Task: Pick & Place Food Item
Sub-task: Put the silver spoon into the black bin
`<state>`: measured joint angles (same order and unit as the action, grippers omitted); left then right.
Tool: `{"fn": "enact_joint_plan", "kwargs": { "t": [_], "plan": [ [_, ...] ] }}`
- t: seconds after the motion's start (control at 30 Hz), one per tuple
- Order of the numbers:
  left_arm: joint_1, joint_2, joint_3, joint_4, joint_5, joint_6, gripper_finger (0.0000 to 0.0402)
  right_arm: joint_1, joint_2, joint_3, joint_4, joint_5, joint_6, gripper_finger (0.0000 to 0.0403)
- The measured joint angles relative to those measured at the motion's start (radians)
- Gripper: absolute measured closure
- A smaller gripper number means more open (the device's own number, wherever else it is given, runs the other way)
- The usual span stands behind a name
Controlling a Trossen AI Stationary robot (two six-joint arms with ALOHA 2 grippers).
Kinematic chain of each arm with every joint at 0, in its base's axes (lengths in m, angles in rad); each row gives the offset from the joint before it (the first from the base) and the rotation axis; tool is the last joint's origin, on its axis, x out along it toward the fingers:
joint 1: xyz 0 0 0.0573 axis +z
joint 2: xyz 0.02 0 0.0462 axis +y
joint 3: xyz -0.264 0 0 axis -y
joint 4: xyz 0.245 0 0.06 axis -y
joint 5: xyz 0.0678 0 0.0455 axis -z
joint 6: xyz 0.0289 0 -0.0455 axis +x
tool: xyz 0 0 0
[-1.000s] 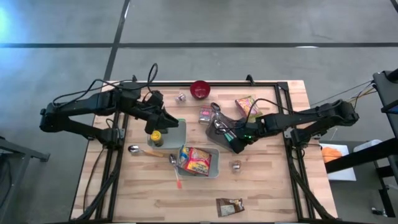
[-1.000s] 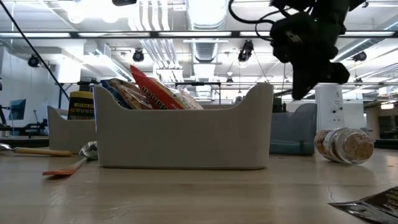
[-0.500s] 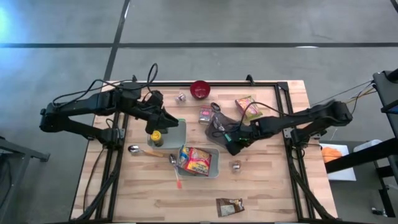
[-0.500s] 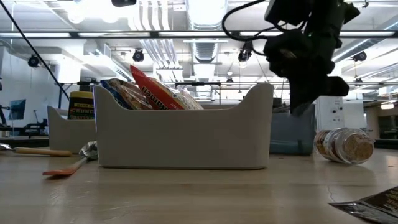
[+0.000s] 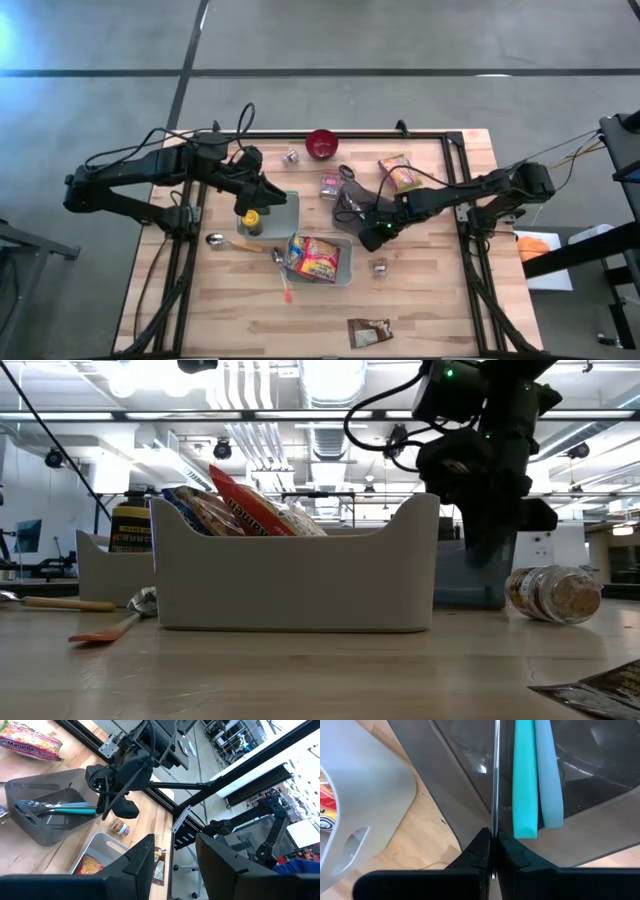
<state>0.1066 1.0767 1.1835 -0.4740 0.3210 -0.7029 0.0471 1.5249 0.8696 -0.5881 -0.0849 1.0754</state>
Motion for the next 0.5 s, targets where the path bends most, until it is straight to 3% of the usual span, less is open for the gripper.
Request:
{"fn": "enact_joint_plan", "kwargs": {
  "t": [0.5],
  "plan": [
    [0.000,0.000,0.000,-0.003,0.000,0.000,0.0256,-0.032,-0.005,-0.002,-0.003,-0.058,-0.023,0.0394]
  ]
}}
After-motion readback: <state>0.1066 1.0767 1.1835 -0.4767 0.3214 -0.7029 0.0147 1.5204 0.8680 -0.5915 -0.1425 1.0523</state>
